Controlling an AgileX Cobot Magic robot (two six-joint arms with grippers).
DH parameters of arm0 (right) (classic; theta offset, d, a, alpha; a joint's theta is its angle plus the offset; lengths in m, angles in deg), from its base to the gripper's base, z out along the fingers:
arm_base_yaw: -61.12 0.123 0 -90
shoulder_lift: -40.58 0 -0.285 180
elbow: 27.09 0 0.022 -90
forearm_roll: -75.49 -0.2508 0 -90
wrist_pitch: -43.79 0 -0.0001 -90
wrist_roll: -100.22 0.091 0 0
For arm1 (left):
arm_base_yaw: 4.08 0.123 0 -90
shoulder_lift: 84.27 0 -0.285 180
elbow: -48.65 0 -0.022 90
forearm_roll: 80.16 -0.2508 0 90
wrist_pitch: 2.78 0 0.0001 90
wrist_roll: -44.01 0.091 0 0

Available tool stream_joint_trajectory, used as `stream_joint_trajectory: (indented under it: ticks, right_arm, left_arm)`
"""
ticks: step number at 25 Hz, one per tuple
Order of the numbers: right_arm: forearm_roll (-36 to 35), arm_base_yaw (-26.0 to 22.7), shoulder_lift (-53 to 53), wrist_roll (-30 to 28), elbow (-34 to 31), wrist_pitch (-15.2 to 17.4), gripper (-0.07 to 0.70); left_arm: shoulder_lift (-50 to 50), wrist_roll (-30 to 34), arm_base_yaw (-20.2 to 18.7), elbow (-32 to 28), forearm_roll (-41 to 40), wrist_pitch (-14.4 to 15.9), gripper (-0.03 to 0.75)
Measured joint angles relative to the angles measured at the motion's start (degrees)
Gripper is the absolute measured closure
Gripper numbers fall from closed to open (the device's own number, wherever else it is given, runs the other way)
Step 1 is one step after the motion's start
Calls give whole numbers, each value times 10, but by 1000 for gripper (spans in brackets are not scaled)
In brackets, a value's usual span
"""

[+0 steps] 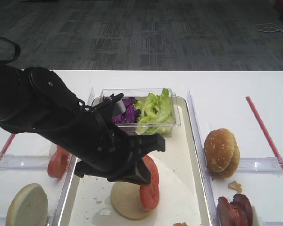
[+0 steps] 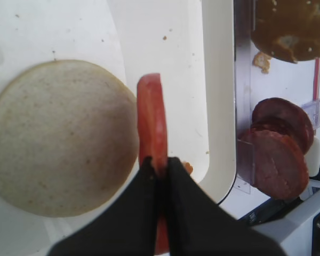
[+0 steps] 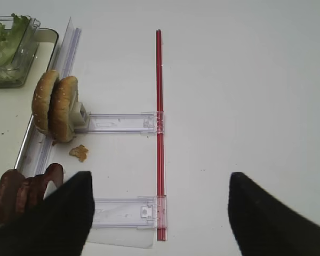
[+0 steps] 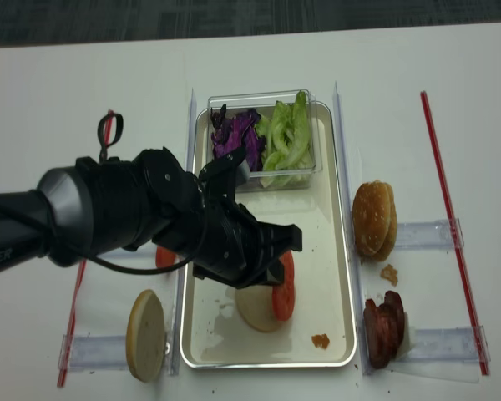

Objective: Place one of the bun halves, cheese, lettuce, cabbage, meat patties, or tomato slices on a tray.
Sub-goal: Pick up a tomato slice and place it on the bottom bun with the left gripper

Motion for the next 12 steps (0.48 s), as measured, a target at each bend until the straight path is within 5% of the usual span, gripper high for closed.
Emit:
stream_joint_trajectory:
  ticks: [7,12]
  right_arm:
    - [0,0,0,0,0,0,69]
    - [0,0,0,0,0,0,69]
  left_arm:
    - [0,-13,9,-42,1,-18,718]
    - [0,43,10,-45,56,-22,719]
